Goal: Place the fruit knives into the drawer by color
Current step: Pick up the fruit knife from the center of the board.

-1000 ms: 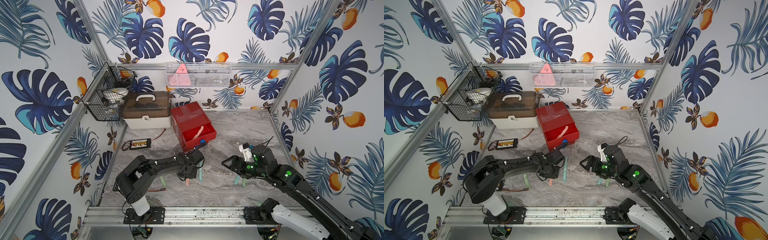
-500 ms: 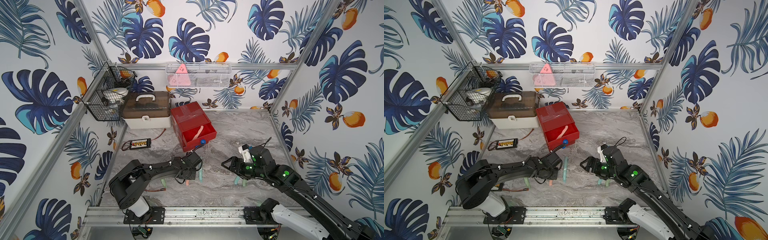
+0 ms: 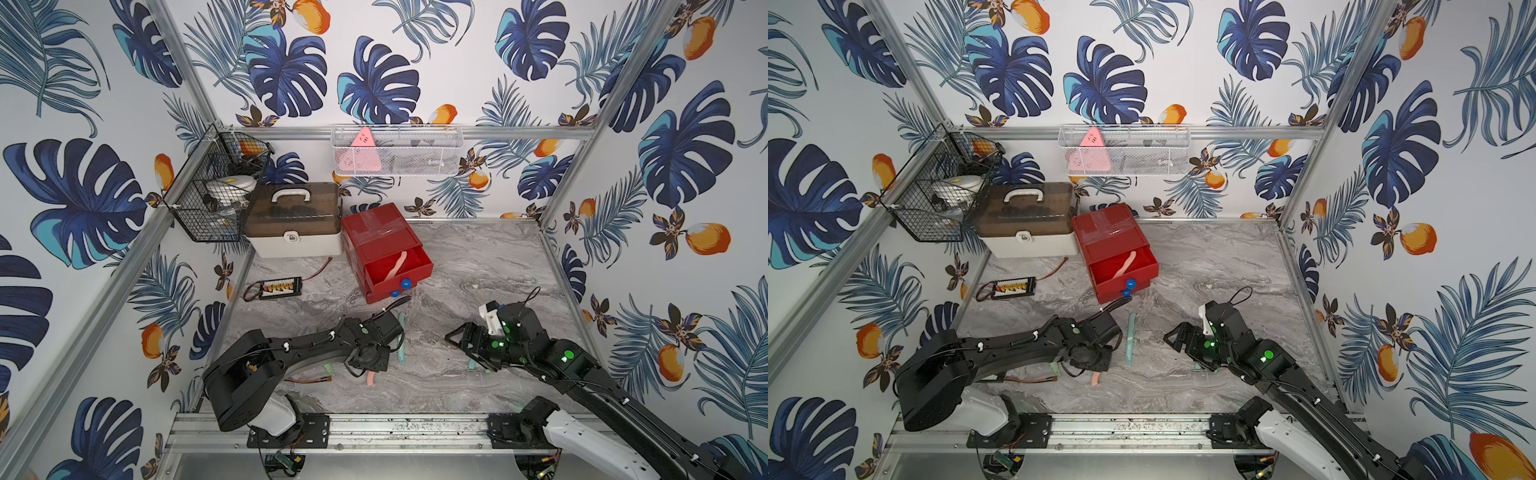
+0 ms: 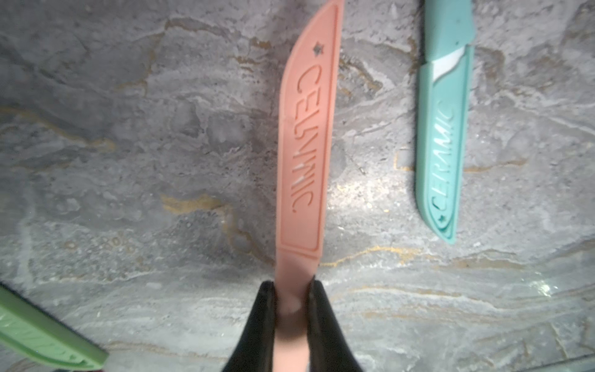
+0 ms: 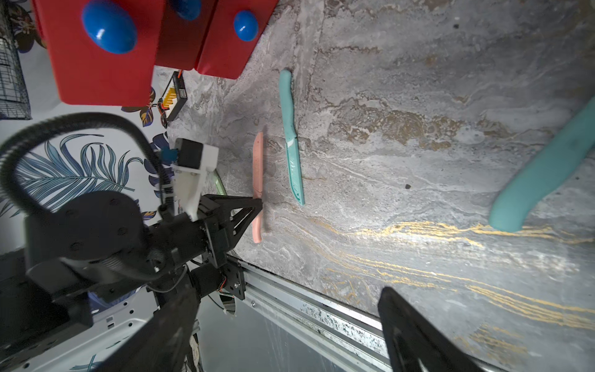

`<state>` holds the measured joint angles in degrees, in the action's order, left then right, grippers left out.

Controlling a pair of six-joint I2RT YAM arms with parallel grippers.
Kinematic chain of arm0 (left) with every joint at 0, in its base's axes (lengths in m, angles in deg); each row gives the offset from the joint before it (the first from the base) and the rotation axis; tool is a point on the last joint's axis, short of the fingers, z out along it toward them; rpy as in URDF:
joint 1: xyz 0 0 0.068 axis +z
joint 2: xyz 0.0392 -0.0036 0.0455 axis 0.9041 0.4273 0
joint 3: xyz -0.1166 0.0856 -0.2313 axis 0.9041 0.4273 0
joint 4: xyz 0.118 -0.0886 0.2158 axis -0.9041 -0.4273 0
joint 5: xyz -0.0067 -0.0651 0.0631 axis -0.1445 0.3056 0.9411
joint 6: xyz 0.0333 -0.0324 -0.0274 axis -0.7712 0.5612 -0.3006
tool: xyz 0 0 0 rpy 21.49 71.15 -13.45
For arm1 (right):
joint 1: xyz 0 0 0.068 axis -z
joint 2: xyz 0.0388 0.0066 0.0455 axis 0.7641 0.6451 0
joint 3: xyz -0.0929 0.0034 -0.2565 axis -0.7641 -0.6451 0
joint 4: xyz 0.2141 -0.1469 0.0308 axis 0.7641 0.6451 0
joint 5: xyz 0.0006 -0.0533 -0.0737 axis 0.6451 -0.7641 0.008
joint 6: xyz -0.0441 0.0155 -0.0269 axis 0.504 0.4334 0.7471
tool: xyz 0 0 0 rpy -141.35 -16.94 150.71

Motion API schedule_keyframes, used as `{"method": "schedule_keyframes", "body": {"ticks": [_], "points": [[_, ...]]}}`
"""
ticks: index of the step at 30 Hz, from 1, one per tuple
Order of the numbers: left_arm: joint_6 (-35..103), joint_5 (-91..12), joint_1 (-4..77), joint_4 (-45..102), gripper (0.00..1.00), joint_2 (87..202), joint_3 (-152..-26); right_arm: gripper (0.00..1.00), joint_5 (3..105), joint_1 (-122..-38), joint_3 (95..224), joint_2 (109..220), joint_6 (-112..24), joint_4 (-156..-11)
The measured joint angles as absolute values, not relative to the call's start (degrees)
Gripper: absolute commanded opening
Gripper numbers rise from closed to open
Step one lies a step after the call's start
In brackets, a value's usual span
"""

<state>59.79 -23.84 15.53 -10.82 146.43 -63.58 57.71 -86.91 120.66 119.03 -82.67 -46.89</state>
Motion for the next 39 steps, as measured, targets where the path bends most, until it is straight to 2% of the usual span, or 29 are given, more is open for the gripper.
{"method": "schedule_keyframes", "body": {"ticks": [10,16,28,30,34,36,38,39], "points": [[58.5,-26.7,14.9,-12.3,0.17,141.6,-64.1,0.89,61.5,-87.1,104.0,121.7,-96.0,-68.7],[56.2,-31.0,14.4,-13.2,0.17,139.7,-65.4,0.87,62.9,-89.9,106.2,133.0,-97.8,-81.5],[54.2,-37.2,14.2,-15.3,0.18,138.1,-69.9,0.7,61.2,-98.9,113.2,149.5,-97.4,-94.8],[54.2,-37.7,14.2,-15.3,0.18,138.4,-70.9,0.65,60.7,-99.8,114.2,151.5,-97.4,-96.4],[54.0,-38.2,14.1,-15.5,0.18,139.1,-72.4,0.47,59.9,-100.9,116.1,154.1,-97.4,-98.4],[53.8,-38.1,14.1,-15.5,0.18,139.1,-72.9,0.31,59.5,-101.2,116.5,154.4,-97.4,-98.8],[53.8,-38.1,14.1,-15.7,0.19,139.0,-73.1,0.09,59.0,-101.3,116.5,154.4,-97.4,-98.9],[53.8,-38.0,14.1,-15.7,0.19,138.9,-73.1,0.03,58.6,-101.3,116.5,154.4,-97.4,-98.9]]}}
